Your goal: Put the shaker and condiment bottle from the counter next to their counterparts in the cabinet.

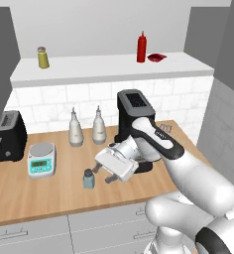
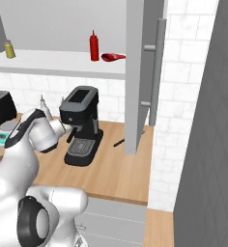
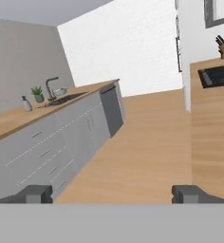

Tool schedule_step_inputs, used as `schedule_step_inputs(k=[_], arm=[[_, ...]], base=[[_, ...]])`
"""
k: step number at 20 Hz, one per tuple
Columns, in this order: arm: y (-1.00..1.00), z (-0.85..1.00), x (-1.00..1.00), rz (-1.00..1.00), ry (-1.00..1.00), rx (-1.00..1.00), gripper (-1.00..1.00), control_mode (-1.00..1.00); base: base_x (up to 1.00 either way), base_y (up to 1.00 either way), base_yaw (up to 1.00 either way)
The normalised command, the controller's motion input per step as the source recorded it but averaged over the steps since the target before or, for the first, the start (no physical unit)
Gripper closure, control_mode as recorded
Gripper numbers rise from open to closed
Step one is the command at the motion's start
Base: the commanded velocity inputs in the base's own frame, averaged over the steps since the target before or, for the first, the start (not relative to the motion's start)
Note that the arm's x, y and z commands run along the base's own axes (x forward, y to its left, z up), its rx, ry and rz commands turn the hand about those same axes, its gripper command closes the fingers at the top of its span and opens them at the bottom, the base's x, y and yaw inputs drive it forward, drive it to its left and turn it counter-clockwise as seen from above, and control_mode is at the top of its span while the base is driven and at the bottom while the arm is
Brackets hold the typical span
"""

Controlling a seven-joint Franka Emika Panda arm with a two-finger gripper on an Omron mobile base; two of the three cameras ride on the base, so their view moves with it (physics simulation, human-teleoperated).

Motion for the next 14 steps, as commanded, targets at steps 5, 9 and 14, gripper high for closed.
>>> schedule_step_inputs(k=[5, 9, 14], arm=[[-0.04, 0.00, 0.00, 0.00, 0.00, 0.00, -1.00, -1.00], [-0.23, -0.07, 0.00, 0.00, 0.00, 0.00, -1.00, -1.00], [-0.17, -0.10, 0.00, 0.00, -0.01, 0.00, -1.00, -1.00]], base=[[0.00, 0.00, 0.00], [0.00, 0.00, 0.00], [0.00, 0.00, 0.00]])
